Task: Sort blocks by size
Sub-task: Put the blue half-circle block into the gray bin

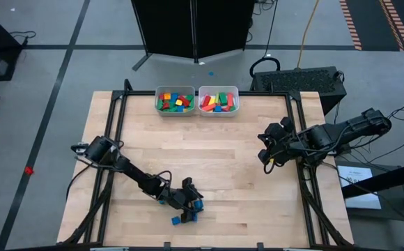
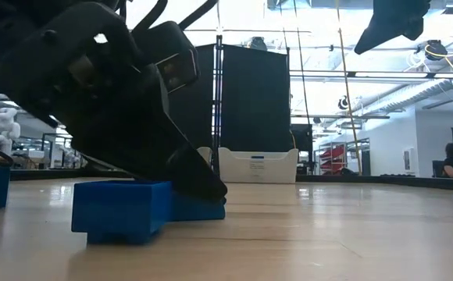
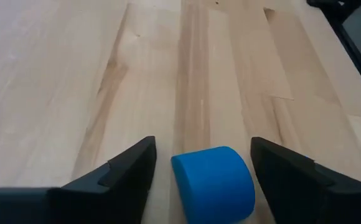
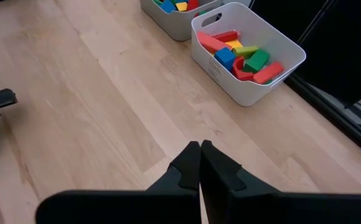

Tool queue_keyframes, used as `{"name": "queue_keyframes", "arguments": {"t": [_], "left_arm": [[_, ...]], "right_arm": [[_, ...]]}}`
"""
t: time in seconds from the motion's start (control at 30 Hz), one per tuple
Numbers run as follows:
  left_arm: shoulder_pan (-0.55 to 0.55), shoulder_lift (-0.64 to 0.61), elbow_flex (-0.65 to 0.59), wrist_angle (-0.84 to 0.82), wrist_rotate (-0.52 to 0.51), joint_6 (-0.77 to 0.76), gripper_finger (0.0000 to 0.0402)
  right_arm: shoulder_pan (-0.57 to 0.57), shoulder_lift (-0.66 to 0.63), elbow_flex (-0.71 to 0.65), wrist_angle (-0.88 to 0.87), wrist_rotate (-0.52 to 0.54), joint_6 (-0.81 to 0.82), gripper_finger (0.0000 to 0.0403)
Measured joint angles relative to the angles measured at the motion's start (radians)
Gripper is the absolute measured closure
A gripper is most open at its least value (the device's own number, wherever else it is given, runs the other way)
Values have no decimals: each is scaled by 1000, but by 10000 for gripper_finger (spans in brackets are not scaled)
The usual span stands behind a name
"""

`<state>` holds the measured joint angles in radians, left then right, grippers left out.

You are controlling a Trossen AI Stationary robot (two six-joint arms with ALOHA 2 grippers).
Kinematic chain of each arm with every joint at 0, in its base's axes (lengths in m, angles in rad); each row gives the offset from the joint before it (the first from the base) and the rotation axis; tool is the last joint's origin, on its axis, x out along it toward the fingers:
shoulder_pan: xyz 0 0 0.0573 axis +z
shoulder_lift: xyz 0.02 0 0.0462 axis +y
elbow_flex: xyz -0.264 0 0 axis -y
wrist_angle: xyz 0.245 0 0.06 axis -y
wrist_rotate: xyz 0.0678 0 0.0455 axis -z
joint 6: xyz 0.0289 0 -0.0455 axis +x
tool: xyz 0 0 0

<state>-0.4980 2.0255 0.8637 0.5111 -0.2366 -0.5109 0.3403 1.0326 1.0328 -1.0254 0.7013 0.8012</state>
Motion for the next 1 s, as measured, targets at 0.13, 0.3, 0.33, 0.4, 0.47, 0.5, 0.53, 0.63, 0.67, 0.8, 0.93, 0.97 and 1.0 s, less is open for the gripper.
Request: {"name": "queue_keyframes", "arguments": {"t": [0.13,0.3,0.33,0.4,0.47,0.5,0.53,0.63,0.67,0.8,0.93,0.97,1.0], "left_arm": [[1,1,2,-66,2,-31,184],[2,0,2,-108,8,-34,263],[2,0,1,-108,8,-35,275],[2,0,1,-108,9,-36,276],[2,-2,0,-109,12,-39,276],[5,-6,0,-114,17,-51,276],[10,-12,-1,-119,27,-73,276],[32,-47,-1,-156,62,-137,276],[41,-62,-2,-173,74,-140,276],[90,-154,-10,-294,86,-142,276],[187,-291,-11,-501,21,-130,276],[215,-329,-9,-556,0,-110,276],[248,-363,-9,-604,-20,-81,276]], "right_arm": [[0,0,0,-7,0,-4,403],[0,0,0,-22,0,-6,403],[0,0,0,-25,0,-6,403],[0,0,0,-26,0,-6,403],[0,0,0,-26,0,-7,403],[0,0,0,-26,0,-9,403],[0,0,0,-26,0,-10,403],[0,0,0,-27,0,-11,403],[0,0,0,-26,0,-11,403],[0,0,0,-26,0,-11,403],[0,0,0,-26,0,-6,403],[0,0,0,-26,3,-5,403],[0,0,0,-25,5,-5,403]]}}
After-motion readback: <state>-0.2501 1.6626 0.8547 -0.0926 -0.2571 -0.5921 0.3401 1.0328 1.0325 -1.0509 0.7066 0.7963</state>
